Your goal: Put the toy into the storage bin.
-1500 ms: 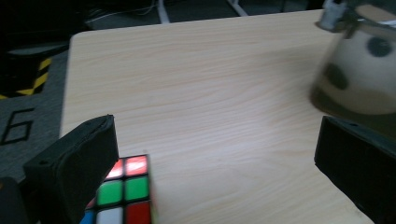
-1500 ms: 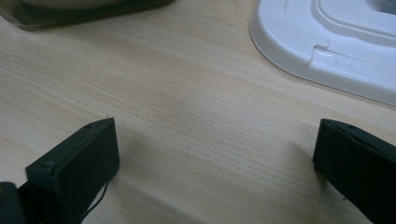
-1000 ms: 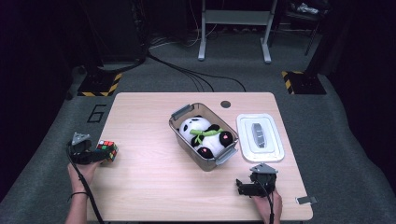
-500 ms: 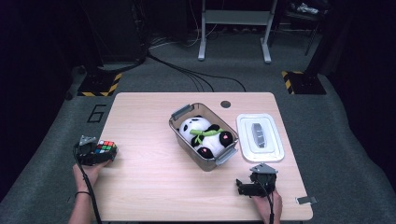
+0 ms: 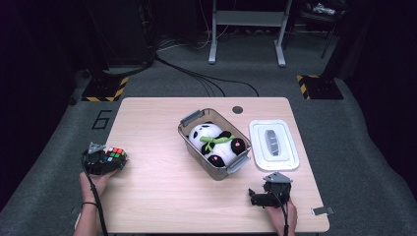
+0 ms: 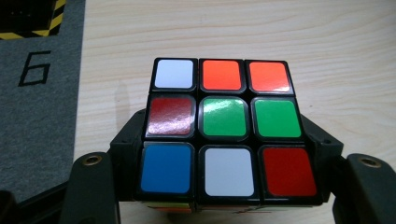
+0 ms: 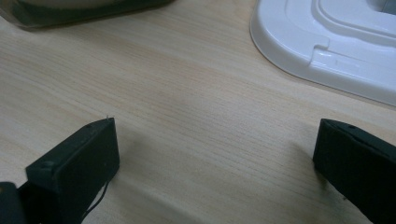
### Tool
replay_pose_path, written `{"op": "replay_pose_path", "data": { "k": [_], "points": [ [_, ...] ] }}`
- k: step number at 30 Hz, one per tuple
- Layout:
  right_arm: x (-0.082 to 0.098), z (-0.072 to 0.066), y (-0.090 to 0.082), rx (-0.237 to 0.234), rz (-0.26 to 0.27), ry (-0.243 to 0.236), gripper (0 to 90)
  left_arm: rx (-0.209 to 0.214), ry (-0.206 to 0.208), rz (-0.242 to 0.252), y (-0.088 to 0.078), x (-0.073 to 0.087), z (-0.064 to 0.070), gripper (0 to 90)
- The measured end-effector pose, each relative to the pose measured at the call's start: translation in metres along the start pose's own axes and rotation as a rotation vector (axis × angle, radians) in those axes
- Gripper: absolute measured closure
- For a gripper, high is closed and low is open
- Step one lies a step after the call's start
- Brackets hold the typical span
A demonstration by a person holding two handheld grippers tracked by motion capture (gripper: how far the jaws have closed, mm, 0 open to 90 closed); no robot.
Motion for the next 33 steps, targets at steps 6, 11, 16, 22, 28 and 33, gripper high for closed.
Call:
{"op": "replay_pose_path", "data": {
  "k": [6,11,16,22,28,33],
  "points": [
    [0.000,0.000,0.000,0.000,0.000,0.000,0.0,0.034,0.034,-0.005,-0.010,-0.008,0.016,34.0],
    [0.000,0.000,0.000,0.000,0.000,0.000,0.0,0.060,0.087,-0.004,-0.020,-0.020,0.036,34.0],
    [0.000,0.000,0.000,0.000,-0.001,0.000,0.0,0.083,0.138,0.003,-0.035,-0.035,0.061,34.0],
    [0.000,0.000,0.000,0.000,0.001,0.000,0.0,0.140,0.204,0.020,-0.052,-0.053,0.092,34.0],
    [0.000,0.000,0.000,0.000,-0.001,0.000,0.0,0.198,0.287,0.065,-0.069,-0.078,0.132,34.0],
    [0.000,0.000,0.000,0.000,0.000,0.000,0.0,0.238,0.377,0.090,-0.076,-0.097,0.167,34.0]
  ]
}}
Point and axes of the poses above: each handheld gripper's, and its own axes: y roughly forward along the jaws, x roughly out of its underside, z roughly to its right, the point moved 4 cm from there along y, roughly forward along the jaws, and after that the axes turned 12 degrees about -z, right-handed, at the moved point
